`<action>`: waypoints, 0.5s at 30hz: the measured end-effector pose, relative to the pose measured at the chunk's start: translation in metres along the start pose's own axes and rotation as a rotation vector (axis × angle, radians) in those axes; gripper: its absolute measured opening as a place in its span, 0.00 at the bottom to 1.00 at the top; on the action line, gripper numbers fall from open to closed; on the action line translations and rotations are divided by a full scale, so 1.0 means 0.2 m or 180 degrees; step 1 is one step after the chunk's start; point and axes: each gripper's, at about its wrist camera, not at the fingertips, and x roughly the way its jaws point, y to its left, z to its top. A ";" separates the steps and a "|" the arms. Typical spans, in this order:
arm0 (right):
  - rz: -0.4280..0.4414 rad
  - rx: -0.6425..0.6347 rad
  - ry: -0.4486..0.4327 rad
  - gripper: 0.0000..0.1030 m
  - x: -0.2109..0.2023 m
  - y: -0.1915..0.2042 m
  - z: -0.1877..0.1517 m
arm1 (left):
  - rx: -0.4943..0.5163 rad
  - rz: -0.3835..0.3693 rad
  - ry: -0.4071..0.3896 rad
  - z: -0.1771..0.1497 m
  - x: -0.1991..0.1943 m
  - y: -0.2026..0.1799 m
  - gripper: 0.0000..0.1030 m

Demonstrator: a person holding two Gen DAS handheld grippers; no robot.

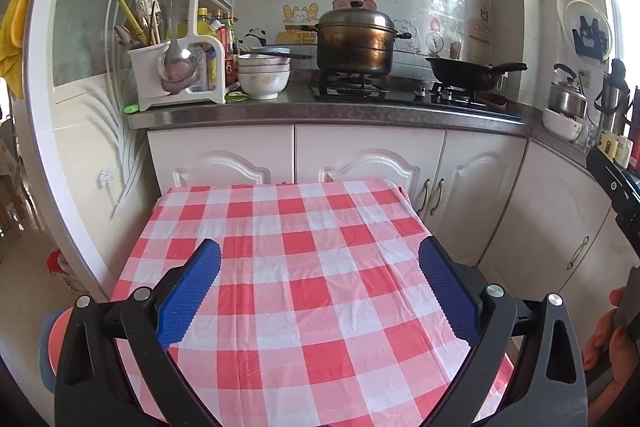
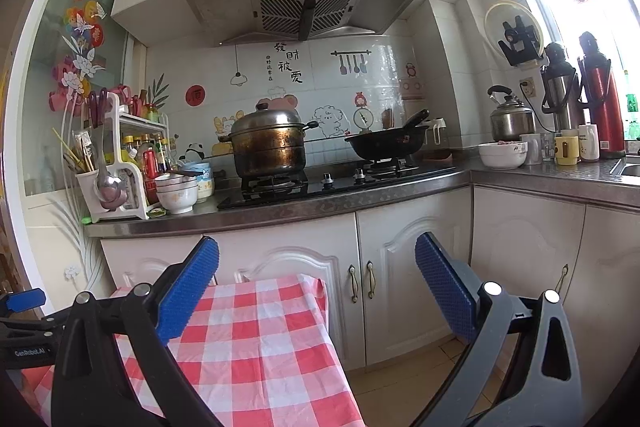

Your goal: Collect trash

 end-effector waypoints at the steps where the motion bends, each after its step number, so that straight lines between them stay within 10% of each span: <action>1: -0.0002 -0.0003 0.0003 0.96 0.00 0.00 0.00 | 0.0000 0.0001 0.0003 0.00 0.00 0.00 0.95; 15: 0.0021 -0.0022 0.0047 0.96 0.01 0.00 -0.02 | 0.0049 -0.0013 -0.0052 -0.01 0.02 -0.03 0.95</action>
